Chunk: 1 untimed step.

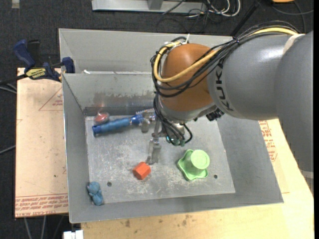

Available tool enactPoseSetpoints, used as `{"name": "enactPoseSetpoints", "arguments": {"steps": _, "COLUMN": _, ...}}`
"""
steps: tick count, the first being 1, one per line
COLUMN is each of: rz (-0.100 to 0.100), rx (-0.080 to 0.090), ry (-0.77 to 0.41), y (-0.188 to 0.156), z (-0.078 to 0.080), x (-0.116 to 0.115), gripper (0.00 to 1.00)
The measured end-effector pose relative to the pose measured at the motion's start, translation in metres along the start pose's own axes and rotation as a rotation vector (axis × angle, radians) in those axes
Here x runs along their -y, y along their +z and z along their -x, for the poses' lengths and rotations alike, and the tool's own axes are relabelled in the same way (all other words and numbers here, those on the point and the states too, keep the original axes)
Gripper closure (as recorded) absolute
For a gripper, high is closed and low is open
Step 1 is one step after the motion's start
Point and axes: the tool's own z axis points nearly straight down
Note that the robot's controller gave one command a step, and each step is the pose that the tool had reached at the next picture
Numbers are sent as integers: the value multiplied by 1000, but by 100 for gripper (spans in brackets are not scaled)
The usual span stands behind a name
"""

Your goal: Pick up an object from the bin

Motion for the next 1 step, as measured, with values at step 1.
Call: {"name": "enactPoseSetpoints", "arguments": {"steps": 1, "rz": -2, "rx": -5, "ry": -3, "y": 92, "z": -72, "x": 21, "gripper": 0}}
